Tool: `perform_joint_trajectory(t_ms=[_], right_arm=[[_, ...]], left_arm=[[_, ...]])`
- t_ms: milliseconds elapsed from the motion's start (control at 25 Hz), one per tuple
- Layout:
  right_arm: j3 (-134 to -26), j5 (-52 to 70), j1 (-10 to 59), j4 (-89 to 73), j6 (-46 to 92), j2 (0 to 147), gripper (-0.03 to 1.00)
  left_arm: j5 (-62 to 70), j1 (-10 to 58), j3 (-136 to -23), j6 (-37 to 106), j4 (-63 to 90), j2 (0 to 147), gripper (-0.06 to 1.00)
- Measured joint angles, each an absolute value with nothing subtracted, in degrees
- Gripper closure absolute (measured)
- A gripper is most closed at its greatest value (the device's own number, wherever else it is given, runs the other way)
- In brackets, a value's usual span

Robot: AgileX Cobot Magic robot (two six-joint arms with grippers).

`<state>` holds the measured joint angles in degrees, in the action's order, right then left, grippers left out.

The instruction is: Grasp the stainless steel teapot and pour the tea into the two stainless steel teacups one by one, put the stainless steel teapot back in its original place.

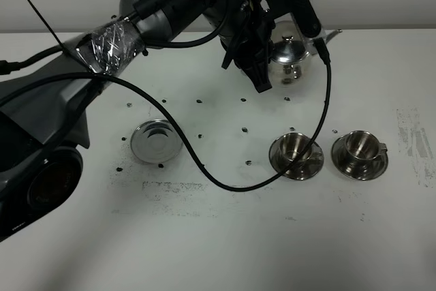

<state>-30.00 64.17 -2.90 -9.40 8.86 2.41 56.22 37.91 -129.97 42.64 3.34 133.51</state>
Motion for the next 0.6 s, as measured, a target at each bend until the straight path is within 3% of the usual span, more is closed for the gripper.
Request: perform_joint_trajectory(t_ms=[600], right_arm=[[-30.0,64.2,-2.9,-9.4,8.9,2.4,0.54]], left_arm=[[58.3,40.0,-130.3,61.8,-1.4,134.2,0.75]])
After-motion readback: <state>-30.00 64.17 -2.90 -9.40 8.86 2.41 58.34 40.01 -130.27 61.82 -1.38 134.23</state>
